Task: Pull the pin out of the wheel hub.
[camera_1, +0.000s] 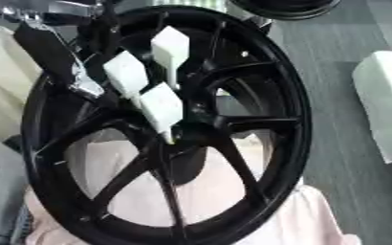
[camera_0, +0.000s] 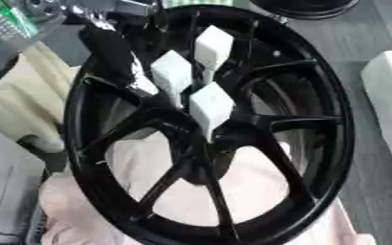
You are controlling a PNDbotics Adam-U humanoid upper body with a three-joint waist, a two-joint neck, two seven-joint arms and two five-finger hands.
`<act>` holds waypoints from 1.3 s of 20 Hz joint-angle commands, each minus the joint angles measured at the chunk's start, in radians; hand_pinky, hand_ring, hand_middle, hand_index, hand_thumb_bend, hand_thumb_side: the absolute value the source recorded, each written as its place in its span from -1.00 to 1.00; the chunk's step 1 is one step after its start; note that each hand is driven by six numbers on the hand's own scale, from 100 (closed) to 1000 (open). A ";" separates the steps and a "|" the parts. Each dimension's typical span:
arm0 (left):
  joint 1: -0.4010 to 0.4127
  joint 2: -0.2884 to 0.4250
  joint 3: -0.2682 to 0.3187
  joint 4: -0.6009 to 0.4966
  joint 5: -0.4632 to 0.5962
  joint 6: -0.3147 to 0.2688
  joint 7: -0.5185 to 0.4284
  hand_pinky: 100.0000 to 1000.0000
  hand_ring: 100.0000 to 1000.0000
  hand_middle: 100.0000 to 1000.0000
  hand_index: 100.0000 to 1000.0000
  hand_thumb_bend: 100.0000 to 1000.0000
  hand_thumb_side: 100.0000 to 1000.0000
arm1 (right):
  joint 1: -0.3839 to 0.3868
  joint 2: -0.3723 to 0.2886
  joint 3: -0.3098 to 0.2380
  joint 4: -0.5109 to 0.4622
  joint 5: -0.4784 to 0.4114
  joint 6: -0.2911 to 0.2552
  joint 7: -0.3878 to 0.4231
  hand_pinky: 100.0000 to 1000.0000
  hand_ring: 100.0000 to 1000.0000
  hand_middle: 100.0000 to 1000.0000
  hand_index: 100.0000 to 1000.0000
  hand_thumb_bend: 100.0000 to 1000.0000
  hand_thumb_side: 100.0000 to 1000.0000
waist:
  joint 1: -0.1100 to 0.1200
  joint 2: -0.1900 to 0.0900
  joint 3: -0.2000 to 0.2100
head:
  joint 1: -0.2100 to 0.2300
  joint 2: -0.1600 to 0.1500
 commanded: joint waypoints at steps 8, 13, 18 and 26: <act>-0.042 -0.020 -0.004 0.019 0.002 0.006 -0.006 -0.06 -0.33 -0.43 -0.08 0.09 -0.03 | -0.004 -0.013 -0.012 -0.010 0.010 0.009 0.001 0.50 -0.01 -0.12 -0.04 -0.72 -0.41 | 0.008 -0.015 0.000 | 0.006 -0.015; -0.041 -0.020 -0.006 0.016 0.021 0.009 -0.022 -0.11 -0.36 -0.44 -0.08 -0.08 -0.32 | -0.004 -0.013 -0.013 -0.012 0.012 0.014 -0.002 0.50 -0.01 -0.12 -0.04 -0.72 -0.41 | 0.011 -0.015 -0.001 | 0.007 -0.018; -0.042 -0.024 -0.004 0.015 0.044 0.021 -0.034 -0.16 -0.39 -0.47 -0.11 -0.26 -0.51 | -0.005 -0.012 -0.013 -0.013 0.011 0.016 -0.001 0.50 -0.01 -0.11 -0.04 -0.72 -0.41 | 0.012 -0.015 0.000 | 0.008 -0.020; -0.047 -0.029 0.002 0.009 0.049 0.027 -0.005 -0.06 -0.11 -0.04 0.39 -0.05 -0.35 | -0.007 -0.012 -0.010 -0.014 0.009 0.016 0.004 0.50 -0.01 -0.11 -0.04 -0.73 -0.41 | 0.011 -0.015 0.000 | 0.009 -0.026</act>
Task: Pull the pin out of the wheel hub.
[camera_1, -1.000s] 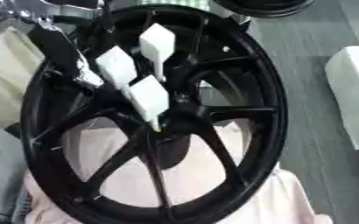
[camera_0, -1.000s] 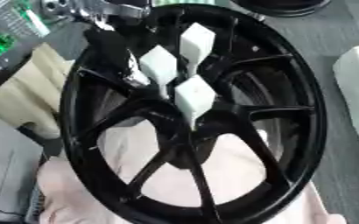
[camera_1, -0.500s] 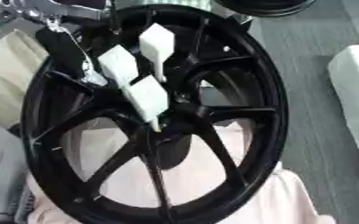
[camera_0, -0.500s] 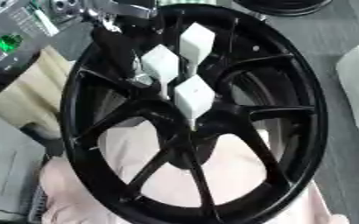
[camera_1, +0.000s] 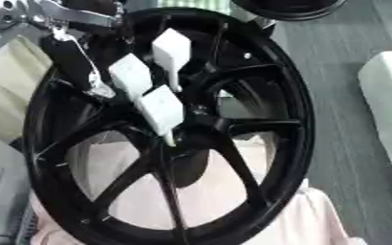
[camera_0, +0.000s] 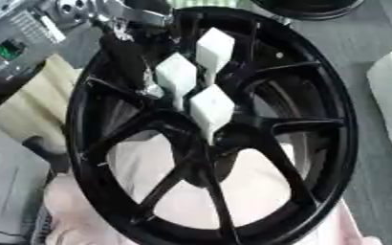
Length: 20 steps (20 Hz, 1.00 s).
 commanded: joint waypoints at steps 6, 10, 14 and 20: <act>-0.025 -0.009 0.017 0.009 0.003 -0.016 0.018 -0.07 -0.11 -0.01 0.39 -0.10 -0.47 | -0.008 -0.015 -0.006 -0.014 0.000 -0.002 0.003 0.50 -0.01 -0.11 -0.04 -0.73 -0.41 | -0.004 -0.014 -0.002 | 0.009 -0.022; -0.025 -0.011 0.018 0.015 0.017 -0.016 0.019 -0.13 -0.24 -0.21 0.18 -0.24 -0.74 | -0.008 -0.015 -0.006 -0.013 -0.001 -0.002 0.003 0.50 -0.01 -0.11 -0.04 -0.74 -0.41 | -0.004 -0.013 -0.002 | 0.011 -0.023; -0.025 -0.013 0.021 0.018 0.042 -0.006 0.030 -0.23 -0.39 -0.40 -0.01 -0.42 -0.93 | -0.008 -0.015 -0.005 -0.013 -0.002 -0.002 0.004 0.50 -0.01 -0.11 -0.04 -0.74 -0.40 | -0.005 -0.013 -0.002 | 0.012 -0.025; -0.024 -0.015 0.024 0.018 0.096 0.010 0.073 -0.34 -0.53 -0.58 -0.20 -0.43 -1.00 | -0.008 -0.015 -0.004 -0.012 -0.002 -0.004 0.007 0.50 -0.01 -0.11 -0.04 -0.74 -0.40 | -0.006 -0.013 -0.004 | 0.012 -0.027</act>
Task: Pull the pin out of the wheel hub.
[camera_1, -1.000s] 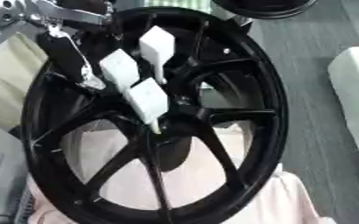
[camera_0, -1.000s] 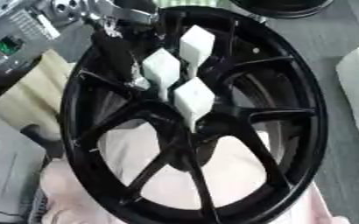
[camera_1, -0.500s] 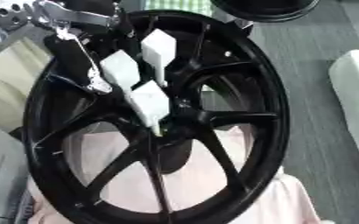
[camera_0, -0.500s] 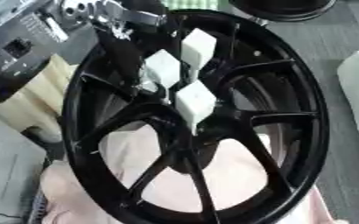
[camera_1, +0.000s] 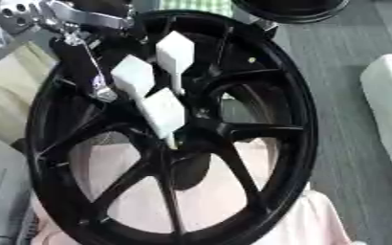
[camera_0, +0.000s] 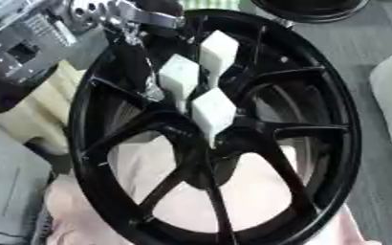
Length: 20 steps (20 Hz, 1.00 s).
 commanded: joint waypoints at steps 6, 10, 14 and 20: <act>-0.019 0.016 0.023 -0.013 0.059 -0.001 0.033 -0.44 -0.66 -0.72 -0.39 -0.42 -0.99 | -0.006 -0.016 -0.005 -0.011 -0.003 -0.001 0.002 0.50 -0.01 -0.11 -0.04 -0.75 -0.40 | -0.004 -0.018 -0.003 | 0.005 -0.013; -0.011 0.032 0.039 -0.026 0.081 0.006 0.055 -0.47 -0.72 -0.81 -0.52 -0.38 -0.89 | -0.005 -0.017 -0.006 -0.011 -0.004 -0.002 0.000 0.50 -0.01 -0.11 -0.04 -0.76 -0.40 | -0.005 -0.020 -0.003 | 0.005 -0.011; 0.001 0.058 0.066 -0.052 0.115 0.023 0.095 -0.52 -0.79 -0.90 -0.63 -0.36 -0.87 | -0.004 -0.020 -0.006 -0.010 -0.005 -0.003 -0.002 0.50 -0.01 -0.11 -0.03 -0.76 -0.40 | -0.006 -0.022 -0.002 | 0.005 -0.010; 0.020 0.092 0.095 -0.087 0.155 0.036 0.138 -0.58 -0.85 -0.97 -0.70 -0.35 -0.90 | -0.001 -0.022 -0.007 -0.010 -0.007 -0.004 -0.007 0.50 -0.01 -0.11 -0.03 -0.76 -0.41 | -0.009 -0.026 -0.002 | 0.006 -0.010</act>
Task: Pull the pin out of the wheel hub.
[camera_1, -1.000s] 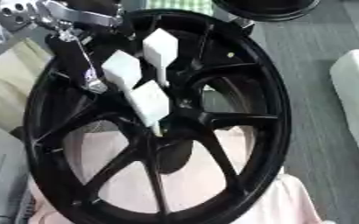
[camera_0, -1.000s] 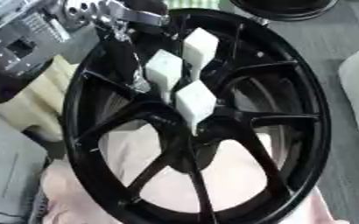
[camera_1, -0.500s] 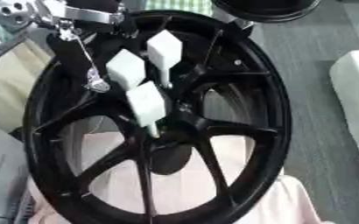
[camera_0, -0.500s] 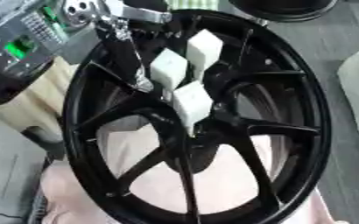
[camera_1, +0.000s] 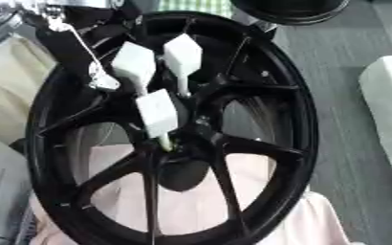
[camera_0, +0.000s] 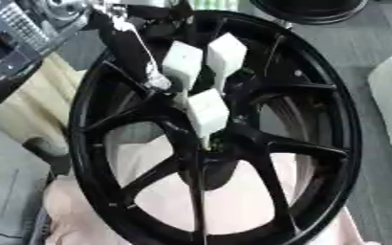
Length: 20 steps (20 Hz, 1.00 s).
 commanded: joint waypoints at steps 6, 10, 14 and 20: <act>0.041 0.120 0.211 -0.117 0.118 0.033 0.184 -0.65 -0.92 -1.00 -0.71 -0.50 -0.96 | 0.001 -0.029 -0.009 -0.011 -0.007 -0.006 -0.012 0.50 -0.01 -0.11 -0.03 -0.77 -0.42 | -0.007 -0.031 0.004 | 0.001 -0.004; 0.101 0.193 0.325 -0.175 0.183 0.055 0.287 -0.67 -0.94 -1.00 -0.72 -0.53 -0.99 | 0.003 -0.036 -0.011 -0.011 -0.009 -0.010 -0.017 0.50 0.00 -0.11 -0.03 -0.76 -0.43 | -0.010 -0.036 0.011 | -0.003 0.004; 0.236 0.307 0.439 -0.238 0.248 0.055 0.380 -0.67 -0.95 -1.00 -0.72 -0.54 -1.00 | 0.004 -0.043 -0.016 -0.014 -0.011 -0.014 -0.026 0.50 0.00 -0.10 -0.03 -0.76 -0.45 | -0.014 -0.038 0.021 | -0.011 0.022; 0.574 0.448 0.659 -0.341 0.365 0.041 0.576 -0.69 -0.96 -1.00 -0.72 -0.66 -1.00 | 0.003 -0.044 -0.023 -0.018 -0.013 -0.017 -0.040 0.50 0.00 -0.10 -0.03 -0.76 -0.46 | -0.027 -0.036 0.037 | -0.026 0.031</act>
